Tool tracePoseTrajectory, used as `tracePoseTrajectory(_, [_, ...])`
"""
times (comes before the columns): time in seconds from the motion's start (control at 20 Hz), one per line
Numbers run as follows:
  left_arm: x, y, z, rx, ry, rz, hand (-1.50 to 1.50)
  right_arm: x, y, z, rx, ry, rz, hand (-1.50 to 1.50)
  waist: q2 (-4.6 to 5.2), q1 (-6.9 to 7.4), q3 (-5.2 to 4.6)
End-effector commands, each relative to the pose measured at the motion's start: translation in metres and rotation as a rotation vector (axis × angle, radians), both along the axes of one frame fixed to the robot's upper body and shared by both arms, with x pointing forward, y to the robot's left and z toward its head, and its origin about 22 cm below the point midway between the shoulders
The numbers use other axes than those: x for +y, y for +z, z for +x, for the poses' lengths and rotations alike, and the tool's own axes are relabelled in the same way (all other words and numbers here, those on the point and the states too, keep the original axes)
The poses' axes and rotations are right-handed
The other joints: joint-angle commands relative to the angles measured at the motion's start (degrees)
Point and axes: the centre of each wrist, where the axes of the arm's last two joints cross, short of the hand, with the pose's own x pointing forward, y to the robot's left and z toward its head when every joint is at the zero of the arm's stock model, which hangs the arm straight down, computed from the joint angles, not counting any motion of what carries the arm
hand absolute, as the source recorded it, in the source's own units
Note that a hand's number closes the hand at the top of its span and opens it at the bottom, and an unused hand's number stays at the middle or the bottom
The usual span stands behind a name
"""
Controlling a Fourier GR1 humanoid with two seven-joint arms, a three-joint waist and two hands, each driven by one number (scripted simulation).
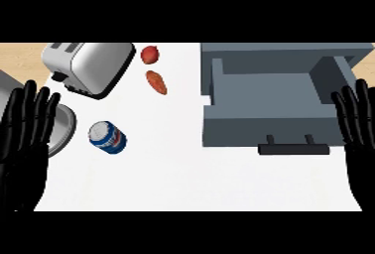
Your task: Pick up the can, place it into the drawer and close the drawer
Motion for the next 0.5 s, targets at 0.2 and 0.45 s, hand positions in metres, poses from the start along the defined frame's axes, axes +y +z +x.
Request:
tracePoseTrajectory(0.2, [0.045,0.005,0.023,-0.015,-0.05,-0.027,-1.5,0.006,0.0,0.003,0.026,0.026,0.033,-1.5,0.4,-0.08,-1.51])
tracePoseTrajectory(0.45, [0.046,-0.013,0.022,0.373,0.093,0.018,-1.5,-0.014,-0.019,-0.012,0.28,-0.219,0.085,-1.5,0.43,-0.74,-1.47])
